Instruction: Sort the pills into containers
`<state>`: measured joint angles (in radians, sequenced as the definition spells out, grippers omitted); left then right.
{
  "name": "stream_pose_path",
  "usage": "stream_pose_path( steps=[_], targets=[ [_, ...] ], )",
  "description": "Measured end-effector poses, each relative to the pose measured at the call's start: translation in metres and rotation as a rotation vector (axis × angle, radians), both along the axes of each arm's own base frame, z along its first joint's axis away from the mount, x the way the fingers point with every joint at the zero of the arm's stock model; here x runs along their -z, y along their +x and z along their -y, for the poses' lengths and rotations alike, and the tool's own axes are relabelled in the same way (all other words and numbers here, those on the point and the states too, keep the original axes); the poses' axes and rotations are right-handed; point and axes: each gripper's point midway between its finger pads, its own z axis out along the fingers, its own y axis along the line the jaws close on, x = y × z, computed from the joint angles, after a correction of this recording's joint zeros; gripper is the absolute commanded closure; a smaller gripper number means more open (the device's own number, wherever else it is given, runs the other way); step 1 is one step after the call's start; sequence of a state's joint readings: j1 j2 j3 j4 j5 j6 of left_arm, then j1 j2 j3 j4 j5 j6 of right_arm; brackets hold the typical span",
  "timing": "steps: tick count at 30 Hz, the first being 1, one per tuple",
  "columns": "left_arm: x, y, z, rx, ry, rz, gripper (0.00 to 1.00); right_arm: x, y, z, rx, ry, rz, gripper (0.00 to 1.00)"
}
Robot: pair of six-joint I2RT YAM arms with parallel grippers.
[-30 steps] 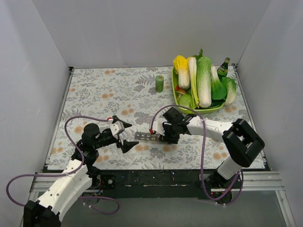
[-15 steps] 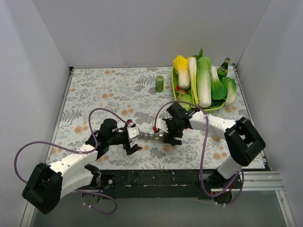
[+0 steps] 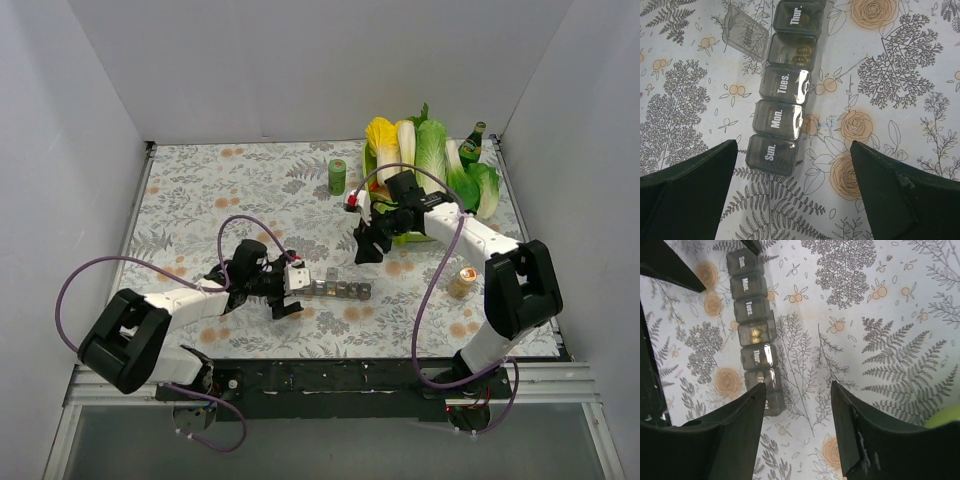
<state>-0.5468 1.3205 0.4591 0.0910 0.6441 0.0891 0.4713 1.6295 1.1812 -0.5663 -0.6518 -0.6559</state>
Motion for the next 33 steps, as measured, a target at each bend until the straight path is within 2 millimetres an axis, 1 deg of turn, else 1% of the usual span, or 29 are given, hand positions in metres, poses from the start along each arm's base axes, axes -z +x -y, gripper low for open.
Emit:
stream_pose_path(
  steps=[1,5,7,8,9,11,12,14,15,16,18,20,25,29,33],
  targets=[
    [0.002,0.001,0.001,0.005,0.006,0.003,0.03,0.0,0.002,-0.002,0.016,0.017,-0.023,0.4],
    [0.006,0.008,0.004,0.018,0.02,0.016,0.06,0.009,-0.002,-0.012,0.056,0.045,-0.129,0.44],
    [0.008,0.011,0.006,0.024,0.026,0.018,0.08,0.016,-0.002,-0.016,0.084,0.042,-0.177,0.5],
    [0.009,0.012,0.007,0.028,0.03,0.017,0.09,0.019,-0.002,-0.017,0.095,0.04,-0.195,0.55],
    [0.011,0.013,0.008,0.032,0.035,0.015,0.12,0.022,-0.001,-0.018,0.113,0.037,-0.219,0.59],
    [0.015,0.014,0.011,0.042,0.042,0.009,0.15,0.026,0.003,-0.021,0.149,0.034,-0.253,0.66],
    [0.015,0.014,0.013,0.048,0.041,0.012,0.19,0.029,0.006,-0.022,0.168,0.031,-0.269,0.67],
    [0.015,0.016,0.017,0.057,0.042,0.017,0.24,0.033,0.011,-0.024,0.208,0.025,-0.292,0.71],
    [0.015,0.017,0.019,0.06,0.043,0.02,0.26,0.034,0.013,-0.025,0.226,0.022,-0.3,0.71],
    [0.015,0.018,0.02,0.062,0.042,0.024,0.31,0.035,0.015,-0.025,0.237,0.019,-0.304,0.72],
    [0.015,0.02,0.022,0.061,0.045,0.03,0.35,0.037,0.019,-0.027,0.262,0.018,-0.314,0.74],
    [0.016,0.021,0.023,0.061,0.047,0.031,0.41,0.039,0.023,-0.029,0.278,0.016,-0.323,0.74],
    [0.017,0.022,0.023,0.055,0.059,0.035,0.46,0.043,0.025,-0.033,0.29,0.01,-0.345,0.75],
    [0.018,0.021,0.025,0.059,0.07,0.031,0.55,0.042,0.025,-0.039,0.286,0.011,-0.351,0.76],
    [0.018,0.024,0.026,0.052,0.081,0.018,0.59,0.043,0.023,-0.043,0.279,0.008,-0.356,0.77]
  ],
)
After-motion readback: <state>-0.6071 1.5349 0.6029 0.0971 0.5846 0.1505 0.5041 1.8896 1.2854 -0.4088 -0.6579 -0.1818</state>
